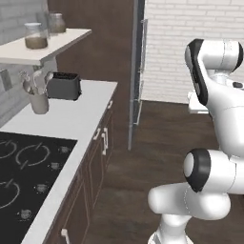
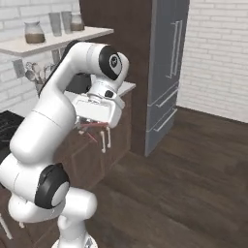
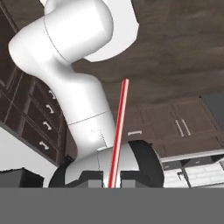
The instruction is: Take a straw from the drawer in front and place it inside the glass cup on the dining counter.
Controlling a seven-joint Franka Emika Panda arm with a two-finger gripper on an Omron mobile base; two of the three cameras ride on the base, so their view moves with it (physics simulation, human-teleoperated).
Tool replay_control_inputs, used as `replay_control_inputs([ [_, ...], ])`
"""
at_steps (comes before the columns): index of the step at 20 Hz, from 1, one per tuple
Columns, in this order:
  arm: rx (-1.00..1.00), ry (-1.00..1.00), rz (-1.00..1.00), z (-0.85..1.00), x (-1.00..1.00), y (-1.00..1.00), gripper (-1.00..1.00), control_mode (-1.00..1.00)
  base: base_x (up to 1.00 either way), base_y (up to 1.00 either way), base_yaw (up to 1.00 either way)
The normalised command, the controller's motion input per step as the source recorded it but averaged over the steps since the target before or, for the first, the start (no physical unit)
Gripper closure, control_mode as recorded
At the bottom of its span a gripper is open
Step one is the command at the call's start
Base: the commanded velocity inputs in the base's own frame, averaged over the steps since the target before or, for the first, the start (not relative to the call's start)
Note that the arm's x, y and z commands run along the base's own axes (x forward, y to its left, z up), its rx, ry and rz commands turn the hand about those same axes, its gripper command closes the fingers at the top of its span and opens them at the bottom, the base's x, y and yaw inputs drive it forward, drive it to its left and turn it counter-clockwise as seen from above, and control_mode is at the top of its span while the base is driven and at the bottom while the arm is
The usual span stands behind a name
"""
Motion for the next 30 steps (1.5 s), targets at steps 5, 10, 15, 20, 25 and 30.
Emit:
replay_control_inputs([
  [5, 0.0, 0.0, 0.0, 0.0, 0.0, 0.0, 1.0, 1.0, 1.0, -0.32, -0.31],
  [10, 0.0, 0.0, 0.0, 0.0, 0.0, 0.0, 1.0, 1.0, 1.0, -0.22, -0.23],
  [15, 0.0, 0.0, 0.0, 0.0, 0.0, 0.0, 1.0, 1.0, 1.0, -0.27, -0.18],
  [20, 0.0, 0.0, 0.0, 0.0, 0.0, 0.0, 1.0, 1.0, 1.0, -0.27, -0.17],
  [25, 0.0, 0.0, 0.0, 0.0, 0.0, 0.0, 1.0, 1.0, 1.0, -0.28, -0.17],
  [30, 0.0, 0.0, 0.0, 0.0, 0.0, 0.0, 1.0, 1.0, 1.0, -0.36, -0.19],
])
